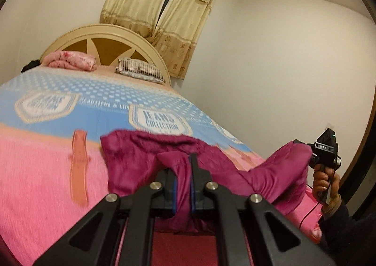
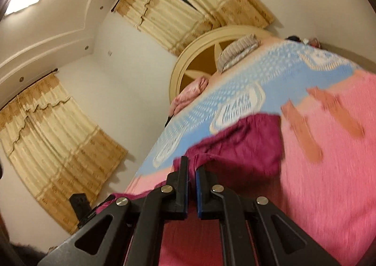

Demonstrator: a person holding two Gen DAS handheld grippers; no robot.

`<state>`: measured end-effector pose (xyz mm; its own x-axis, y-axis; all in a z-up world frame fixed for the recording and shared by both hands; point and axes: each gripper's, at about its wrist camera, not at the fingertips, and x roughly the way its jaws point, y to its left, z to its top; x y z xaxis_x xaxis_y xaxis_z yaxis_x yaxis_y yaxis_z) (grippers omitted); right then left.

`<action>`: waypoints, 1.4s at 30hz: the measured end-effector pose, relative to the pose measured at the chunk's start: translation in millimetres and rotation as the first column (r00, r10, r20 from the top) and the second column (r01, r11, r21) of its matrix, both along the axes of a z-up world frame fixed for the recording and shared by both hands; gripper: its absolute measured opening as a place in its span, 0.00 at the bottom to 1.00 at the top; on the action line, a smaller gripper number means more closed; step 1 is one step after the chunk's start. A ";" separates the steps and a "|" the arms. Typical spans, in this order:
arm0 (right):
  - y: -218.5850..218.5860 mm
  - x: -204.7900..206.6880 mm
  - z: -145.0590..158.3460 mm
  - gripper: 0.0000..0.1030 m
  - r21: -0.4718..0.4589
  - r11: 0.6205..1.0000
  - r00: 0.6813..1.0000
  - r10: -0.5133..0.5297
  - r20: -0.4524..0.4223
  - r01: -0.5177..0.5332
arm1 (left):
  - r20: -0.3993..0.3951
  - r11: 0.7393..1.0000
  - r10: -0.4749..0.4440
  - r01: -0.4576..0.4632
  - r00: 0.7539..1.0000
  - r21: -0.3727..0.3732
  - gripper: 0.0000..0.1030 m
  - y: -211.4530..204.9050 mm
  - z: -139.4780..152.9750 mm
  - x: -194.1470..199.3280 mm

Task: Fold large clothes

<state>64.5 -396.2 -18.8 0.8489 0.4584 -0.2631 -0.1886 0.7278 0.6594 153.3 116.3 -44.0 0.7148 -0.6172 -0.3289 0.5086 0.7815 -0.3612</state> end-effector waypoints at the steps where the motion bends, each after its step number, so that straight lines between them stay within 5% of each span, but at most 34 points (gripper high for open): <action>1: 1.7 12.6 3.3 0.04 -0.015 1.000 1.000 -0.018 0.003 0.018 | 0.001 1.000 0.009 -0.009 1.000 0.011 0.08 -1.8 -0.7 9.8; 6: 1.4 82.8 0.0 0.04 -0.044 0.997 0.997 -0.067 -0.035 0.066 | -0.025 0.993 0.050 -0.047 0.998 0.108 0.09 -14.4 -15.7 70.6; 12: 3.1 155.4 -10.4 0.04 -0.137 0.982 0.988 -0.138 -0.065 0.129 | -0.043 0.963 0.159 -0.145 0.986 0.227 0.23 -27.9 -25.3 126.6; 16: 2.5 196.1 -25.1 0.04 -0.165 0.974 0.981 -0.170 -0.094 0.153 | -0.005 0.953 0.189 -0.182 0.982 0.243 0.49 -36.6 -20.7 126.4; 19: -1.3 225.2 -42.9 0.04 -0.175 0.970 0.973 -0.194 -0.128 0.170 | 0.101 0.914 0.270 -0.287 0.958 0.287 1.00 -40.8 -18.9 115.4; 26: 4.8 266.0 -73.3 0.04 -0.191 0.971 0.967 -0.180 -0.178 0.146 | 0.124 0.887 0.278 -0.304 0.952 0.348 1.00 -53.2 -37.2 122.7; 31: 11.6 290.7 -84.0 0.04 -0.223 0.964 0.963 -0.189 -0.193 0.145 | 0.106 0.899 0.177 -0.205 0.978 0.388 1.00 -99.2 -49.7 129.3; 35: 13.1 311.3 -95.5 0.04 -0.256 0.954 0.951 -0.214 -0.221 0.156 | 0.070 0.856 0.145 -0.161 0.987 0.492 1.00 -138.0 -75.7 153.4; 38: 12.9 317.3 -107.0 0.04 -0.292 0.940 0.940 -0.247 -0.235 0.174 | 0.040 0.783 0.194 -0.179 0.980 0.595 1.00 -155.8 -105.2 176.7; 40: 8.5 316.1 -114.6 0.04 -0.290 0.939 0.932 -0.261 -0.250 0.185 | -0.013 0.775 0.213 -0.161 0.977 0.611 1.00 -154.3 -123.7 192.6; 42: 0.7 315.2 -126.5 0.04 -0.278 0.941 0.924 -0.269 -0.272 0.192 | -0.082 0.802 0.241 -0.151 0.967 0.578 1.00 -145.5 -137.2 204.7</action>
<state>379.7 -395.4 -145.4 0.7857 0.1491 -0.6004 0.1834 0.8707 0.4563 358.0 -29.2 -181.2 0.7168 -0.1427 -0.6825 0.3000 0.9467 0.1171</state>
